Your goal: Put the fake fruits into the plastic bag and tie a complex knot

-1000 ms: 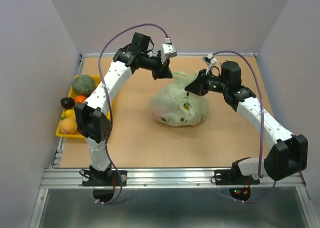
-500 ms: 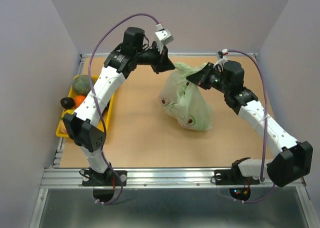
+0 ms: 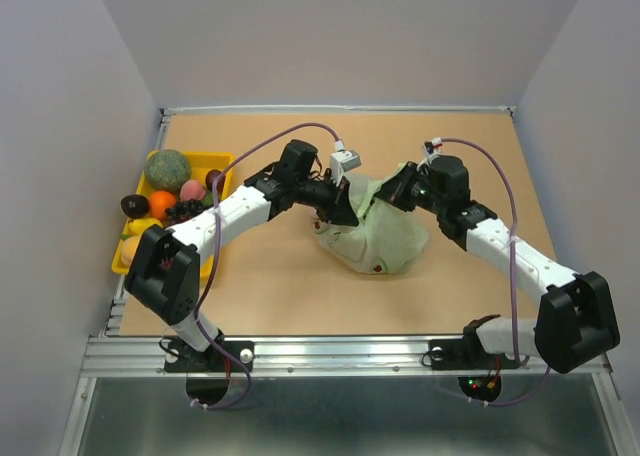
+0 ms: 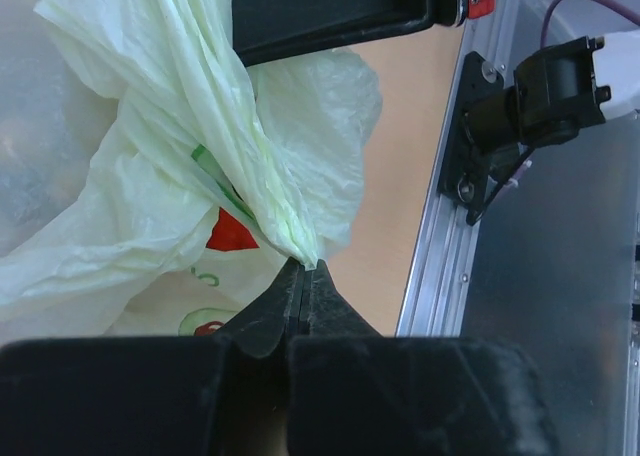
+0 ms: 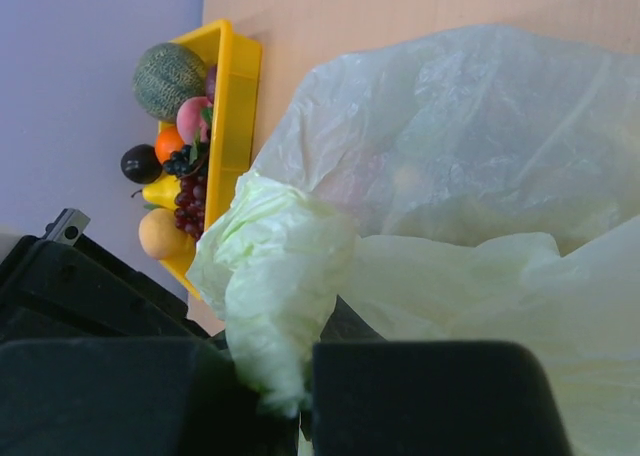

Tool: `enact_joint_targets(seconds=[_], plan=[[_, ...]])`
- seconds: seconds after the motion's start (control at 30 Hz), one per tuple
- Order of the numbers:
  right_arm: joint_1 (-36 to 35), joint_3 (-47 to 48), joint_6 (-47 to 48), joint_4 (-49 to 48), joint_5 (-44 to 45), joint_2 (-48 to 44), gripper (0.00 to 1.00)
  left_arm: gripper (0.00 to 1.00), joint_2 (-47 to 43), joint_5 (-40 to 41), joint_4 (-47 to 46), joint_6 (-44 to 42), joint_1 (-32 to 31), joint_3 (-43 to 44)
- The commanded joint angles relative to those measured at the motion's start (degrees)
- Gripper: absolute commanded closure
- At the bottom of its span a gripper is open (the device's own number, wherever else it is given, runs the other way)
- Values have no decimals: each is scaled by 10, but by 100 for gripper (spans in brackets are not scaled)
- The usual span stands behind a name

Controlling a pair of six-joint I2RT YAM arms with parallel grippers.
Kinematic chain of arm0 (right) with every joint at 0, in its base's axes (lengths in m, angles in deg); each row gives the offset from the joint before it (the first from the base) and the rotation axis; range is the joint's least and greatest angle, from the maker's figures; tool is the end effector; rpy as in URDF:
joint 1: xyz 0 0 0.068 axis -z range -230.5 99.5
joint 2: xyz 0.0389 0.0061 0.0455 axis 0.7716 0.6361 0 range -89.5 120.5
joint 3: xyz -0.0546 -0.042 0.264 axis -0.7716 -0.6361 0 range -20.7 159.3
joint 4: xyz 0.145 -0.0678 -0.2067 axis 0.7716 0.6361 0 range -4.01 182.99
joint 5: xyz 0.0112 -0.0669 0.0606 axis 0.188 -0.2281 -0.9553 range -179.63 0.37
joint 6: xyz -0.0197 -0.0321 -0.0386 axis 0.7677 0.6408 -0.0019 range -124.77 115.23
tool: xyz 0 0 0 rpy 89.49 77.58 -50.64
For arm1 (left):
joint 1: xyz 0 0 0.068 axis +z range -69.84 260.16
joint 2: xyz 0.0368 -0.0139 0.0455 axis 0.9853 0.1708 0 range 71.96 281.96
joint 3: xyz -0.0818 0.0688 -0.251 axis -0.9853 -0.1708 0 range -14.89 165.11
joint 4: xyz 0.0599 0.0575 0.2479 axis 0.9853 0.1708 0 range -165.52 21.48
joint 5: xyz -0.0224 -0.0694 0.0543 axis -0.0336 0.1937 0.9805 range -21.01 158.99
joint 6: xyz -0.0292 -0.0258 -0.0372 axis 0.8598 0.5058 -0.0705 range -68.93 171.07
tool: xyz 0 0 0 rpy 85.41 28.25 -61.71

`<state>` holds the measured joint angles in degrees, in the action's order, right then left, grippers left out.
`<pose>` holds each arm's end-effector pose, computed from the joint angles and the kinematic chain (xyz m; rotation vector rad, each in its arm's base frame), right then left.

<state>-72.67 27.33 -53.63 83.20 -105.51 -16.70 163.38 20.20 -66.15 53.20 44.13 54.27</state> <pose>0.2649 0.1184 0.2771 0.2912 2.0810 1.0576 0.2745 -0.2328 0.2891 1.1258 1.8611 -1.2888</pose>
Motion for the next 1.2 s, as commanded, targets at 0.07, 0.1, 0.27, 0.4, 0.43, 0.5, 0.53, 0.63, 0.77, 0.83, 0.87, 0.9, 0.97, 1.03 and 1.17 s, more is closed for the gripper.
enact_joint_targets(seconds=[0.07,0.1,0.27,0.4,0.43,0.5,0.53,0.63,0.77,0.83,0.87,0.9,0.97,1.03,1.17], plan=[[13,-19,18,-136,-13,-14,100,100,43,37,-82,84,-4,-6],[14,-22,25,-143,-20,-19,100,100,55,53,-91,90,-6,-5],[13,-37,31,-176,-63,-30,100,100,82,84,-143,139,-15,-13],[9,-47,24,-190,-79,-33,100,100,84,73,-233,182,-15,-39],[5,-50,21,-200,-83,-33,100,100,83,67,-291,214,-15,-57],[0,-63,16,-210,-94,-34,99,100,88,65,-332,241,-14,-74],[-2,-65,20,-215,-100,-34,100,100,90,65,-365,264,-14,-79],[-3,-68,28,-211,-105,-38,100,100,100,64,-413,292,-15,-91],[-5,-75,39,-208,-122,-40,100,100,119,43,-567,407,-16,-134],[-8,-80,40,-212,-128,-40,99,100,127,41,-661,465,-17,-158],[-10,-83,41,-214,-134,-39,99,100,131,44,-700,493,-18,-168],[-10,-84,43,-212,-136,-39,99,100,135,56,-720,517,-23,-172],[-10,-74,59,-193,-158,-41,86,100,149,62,-762,532,-27,-177],[-10,-45,121,-130,-172,-51,58,100,161,77,-798,564,-28,-188],[-7,-8,247,-4,-144,-85,32,100,163,88,-822,582,-28,-194]])
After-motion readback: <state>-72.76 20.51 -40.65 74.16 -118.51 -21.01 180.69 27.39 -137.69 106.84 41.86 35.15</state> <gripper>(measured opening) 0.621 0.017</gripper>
